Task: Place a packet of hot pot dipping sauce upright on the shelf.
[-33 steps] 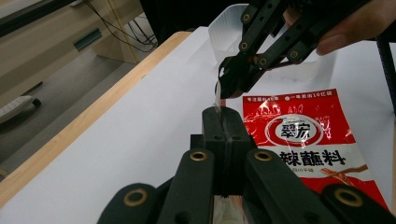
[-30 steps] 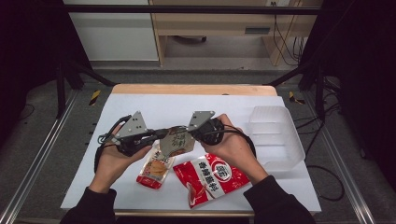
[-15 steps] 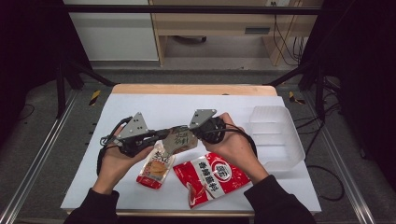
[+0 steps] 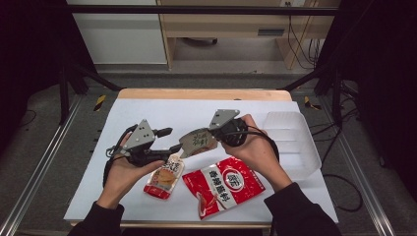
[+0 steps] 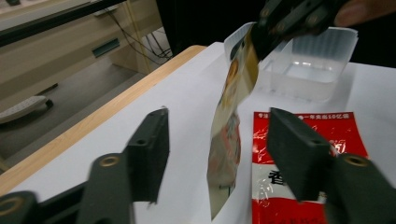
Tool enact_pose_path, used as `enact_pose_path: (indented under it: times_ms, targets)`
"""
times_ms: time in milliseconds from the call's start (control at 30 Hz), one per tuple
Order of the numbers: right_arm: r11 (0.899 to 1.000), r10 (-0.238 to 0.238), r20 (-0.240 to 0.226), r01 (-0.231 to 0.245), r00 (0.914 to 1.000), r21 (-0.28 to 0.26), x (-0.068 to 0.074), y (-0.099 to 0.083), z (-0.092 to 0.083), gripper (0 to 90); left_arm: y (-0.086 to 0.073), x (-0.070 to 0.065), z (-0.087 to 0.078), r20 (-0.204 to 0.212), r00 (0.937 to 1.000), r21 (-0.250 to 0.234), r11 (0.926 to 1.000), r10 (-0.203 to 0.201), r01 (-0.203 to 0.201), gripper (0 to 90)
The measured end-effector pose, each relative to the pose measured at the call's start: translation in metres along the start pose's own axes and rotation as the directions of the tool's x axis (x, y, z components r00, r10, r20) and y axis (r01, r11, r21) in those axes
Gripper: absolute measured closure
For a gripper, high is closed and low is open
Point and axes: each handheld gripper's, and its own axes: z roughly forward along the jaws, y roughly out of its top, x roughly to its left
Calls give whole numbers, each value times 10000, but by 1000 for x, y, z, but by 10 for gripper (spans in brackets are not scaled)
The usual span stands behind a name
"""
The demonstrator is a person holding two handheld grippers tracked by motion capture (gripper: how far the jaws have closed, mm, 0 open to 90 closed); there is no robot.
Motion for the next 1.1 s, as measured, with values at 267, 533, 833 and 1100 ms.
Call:
enact_pose_path:
  times_ms: [267,533,833,1100]
  targets:
    - [9994,335,356,-334,9988,-45,-19,-9,-21,900,-32,5,-7,-863,9963,530,9986,13,33,129]
    - [9973,720,843,-704,9938,-212,-42,-21,-46,900,-70,12,-28,-1683,9856,978,9947,-162,331,74]
    - [9954,954,1426,-932,9852,-223,-67,-27,-76,900,-113,15,-54,-2494,9654,900,9908,-760,1013,47]
    - [9919,1268,1953,-1235,9725,-289,-87,-44,-99,900,-135,26,-64,-3103,9448,994,9848,-1053,1424,45]
